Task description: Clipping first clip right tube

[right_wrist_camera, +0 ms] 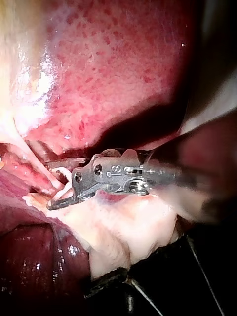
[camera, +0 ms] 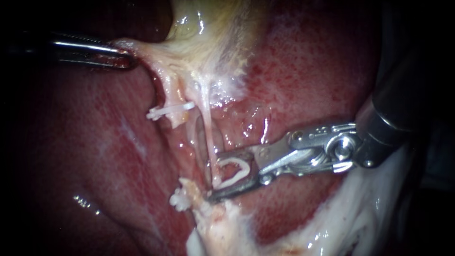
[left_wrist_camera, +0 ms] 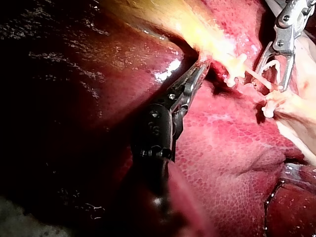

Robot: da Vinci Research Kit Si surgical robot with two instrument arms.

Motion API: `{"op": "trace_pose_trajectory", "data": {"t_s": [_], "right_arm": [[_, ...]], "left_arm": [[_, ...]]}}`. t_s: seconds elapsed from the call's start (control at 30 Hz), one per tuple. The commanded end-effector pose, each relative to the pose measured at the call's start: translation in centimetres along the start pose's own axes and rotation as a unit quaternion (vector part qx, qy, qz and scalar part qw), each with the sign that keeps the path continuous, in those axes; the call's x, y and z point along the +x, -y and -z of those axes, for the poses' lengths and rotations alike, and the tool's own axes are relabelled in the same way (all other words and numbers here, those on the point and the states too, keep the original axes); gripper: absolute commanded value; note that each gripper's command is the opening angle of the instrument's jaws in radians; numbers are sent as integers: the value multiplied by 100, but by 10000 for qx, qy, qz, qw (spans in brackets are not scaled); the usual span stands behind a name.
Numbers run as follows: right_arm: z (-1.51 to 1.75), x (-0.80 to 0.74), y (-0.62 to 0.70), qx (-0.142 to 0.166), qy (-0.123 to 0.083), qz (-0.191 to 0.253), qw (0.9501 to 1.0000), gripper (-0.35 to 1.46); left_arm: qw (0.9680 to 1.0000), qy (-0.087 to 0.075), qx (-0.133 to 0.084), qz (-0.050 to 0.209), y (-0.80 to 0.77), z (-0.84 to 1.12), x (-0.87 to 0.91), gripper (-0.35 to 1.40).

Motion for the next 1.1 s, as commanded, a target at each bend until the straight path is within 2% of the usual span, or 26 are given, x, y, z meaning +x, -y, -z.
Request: {"op": "trace_pose_trajectory", "data": {"t_s": [0.03,0.27,0.4,0.6,0.77,1.1], "right_arm": [[-1,1,-1,-20,-24,10,10000,49],[-6,0,-8,-15,-223,-166,9996,49],[-11,1,-10,69,-409,-341,9986,49],[-14,1,-9,247,-483,-440,9976,49],[-15,2,-2,372,-516,-492,9968,49],[-17,10,23,792,-603,-430,9941,45]], "left_arm": [[10000,0,3,1,0,0,0,-35],[10000,0,4,1,0,-1,0,-35],[10000,-1,5,1,0,-1,0,-35],[10000,-1,6,1,0,-2,0,-35],[10000,-1,6,0,0,-2,0,-35],[10000,-1,5,0,0,-1,0,-35]]}}
